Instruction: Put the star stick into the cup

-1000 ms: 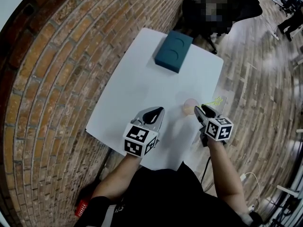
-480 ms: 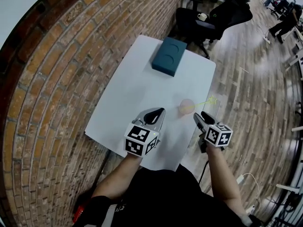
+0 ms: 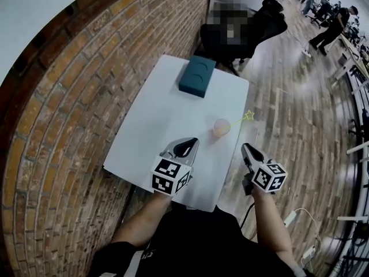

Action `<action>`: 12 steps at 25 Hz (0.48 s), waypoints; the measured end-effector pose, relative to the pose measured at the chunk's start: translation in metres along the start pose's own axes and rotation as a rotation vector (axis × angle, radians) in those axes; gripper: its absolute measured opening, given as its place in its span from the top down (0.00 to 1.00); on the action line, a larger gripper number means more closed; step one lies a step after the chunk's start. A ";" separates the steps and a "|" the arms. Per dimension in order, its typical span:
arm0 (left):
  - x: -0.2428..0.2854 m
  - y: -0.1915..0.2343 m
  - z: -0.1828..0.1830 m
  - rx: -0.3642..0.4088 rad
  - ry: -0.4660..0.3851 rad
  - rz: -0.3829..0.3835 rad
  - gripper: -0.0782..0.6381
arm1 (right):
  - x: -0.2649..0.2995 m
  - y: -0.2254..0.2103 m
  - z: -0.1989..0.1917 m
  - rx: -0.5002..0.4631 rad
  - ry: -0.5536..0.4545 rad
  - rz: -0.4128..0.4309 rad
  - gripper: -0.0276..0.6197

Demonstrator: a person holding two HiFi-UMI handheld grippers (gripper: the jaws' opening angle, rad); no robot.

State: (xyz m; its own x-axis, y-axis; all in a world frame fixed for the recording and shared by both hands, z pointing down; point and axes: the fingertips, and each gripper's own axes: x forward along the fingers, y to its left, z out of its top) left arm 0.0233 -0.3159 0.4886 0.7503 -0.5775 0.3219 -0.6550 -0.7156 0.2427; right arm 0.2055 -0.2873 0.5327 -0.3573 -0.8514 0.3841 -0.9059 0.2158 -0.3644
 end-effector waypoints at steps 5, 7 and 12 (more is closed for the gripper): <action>-0.021 -0.011 0.003 0.071 -0.012 -0.021 0.88 | -0.036 0.044 0.013 -0.022 -0.101 0.017 0.96; -0.029 -0.014 0.007 0.089 -0.021 -0.017 0.88 | -0.047 0.066 0.020 -0.063 -0.137 0.058 0.96; -0.044 -0.023 0.018 0.111 -0.047 0.017 0.88 | -0.070 0.097 0.035 -0.201 -0.187 0.131 0.96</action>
State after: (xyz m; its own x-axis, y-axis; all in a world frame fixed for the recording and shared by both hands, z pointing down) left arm 0.0069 -0.2806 0.4523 0.7440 -0.6060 0.2815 -0.6558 -0.7430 0.1336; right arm 0.1500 -0.2234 0.4412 -0.4430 -0.8792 0.1755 -0.8883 0.4041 -0.2181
